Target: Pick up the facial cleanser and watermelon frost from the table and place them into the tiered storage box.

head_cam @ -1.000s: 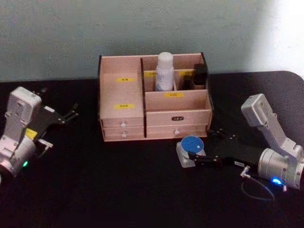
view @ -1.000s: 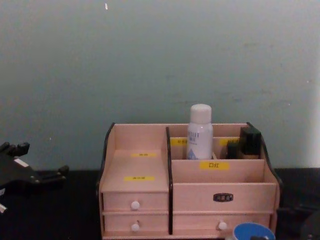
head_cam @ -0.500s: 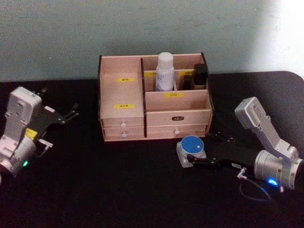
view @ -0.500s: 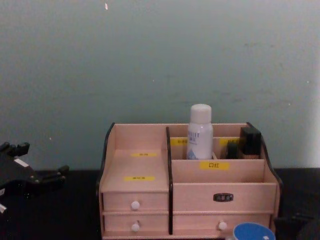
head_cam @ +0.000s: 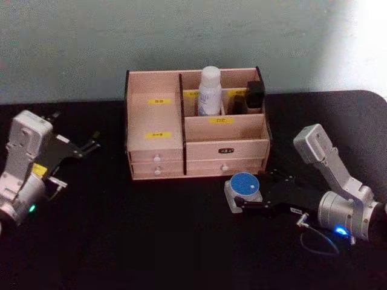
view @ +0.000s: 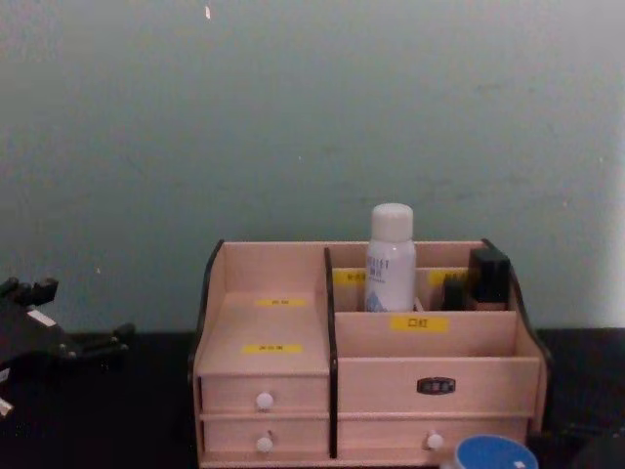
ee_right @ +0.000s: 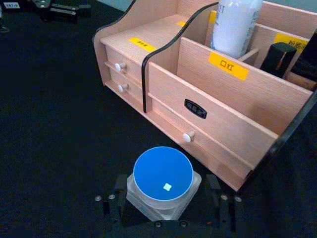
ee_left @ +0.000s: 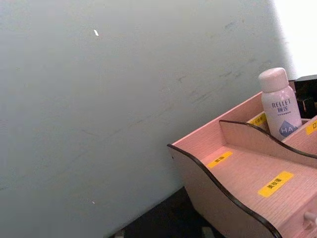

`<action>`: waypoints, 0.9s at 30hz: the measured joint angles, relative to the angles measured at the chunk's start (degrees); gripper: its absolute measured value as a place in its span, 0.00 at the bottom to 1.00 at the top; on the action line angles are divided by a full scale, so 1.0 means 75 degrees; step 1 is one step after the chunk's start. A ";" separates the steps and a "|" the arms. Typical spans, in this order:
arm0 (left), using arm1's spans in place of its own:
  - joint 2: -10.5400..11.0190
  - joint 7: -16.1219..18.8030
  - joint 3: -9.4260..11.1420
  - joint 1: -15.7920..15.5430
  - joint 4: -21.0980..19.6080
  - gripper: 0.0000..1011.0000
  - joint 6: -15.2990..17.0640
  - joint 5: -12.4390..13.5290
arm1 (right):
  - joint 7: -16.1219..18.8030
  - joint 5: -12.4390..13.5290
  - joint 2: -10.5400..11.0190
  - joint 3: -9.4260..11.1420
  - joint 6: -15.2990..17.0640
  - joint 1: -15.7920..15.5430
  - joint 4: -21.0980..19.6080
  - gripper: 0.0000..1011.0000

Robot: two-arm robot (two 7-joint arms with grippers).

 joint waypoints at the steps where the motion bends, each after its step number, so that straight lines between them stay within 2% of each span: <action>1: 0.0000 0.0000 0.0000 0.0000 0.0000 0.99 0.0000 -0.0001 | 0.0003 0.0006 -0.0017 -0.0008 0.0002 0.0014 0.0024 0.99; 24: 0.0000 0.0000 0.0000 -0.0001 0.0000 0.99 0.0000 0.0000 | 0.0012 0.0063 -0.0082 -0.0041 0.0007 0.0069 0.0099 0.99; 27: 0.0000 0.0000 0.0000 0.0000 0.0000 0.99 0.0000 -0.0001 | 0.0012 0.0063 -0.0081 -0.0040 0.0006 0.0067 0.0099 0.95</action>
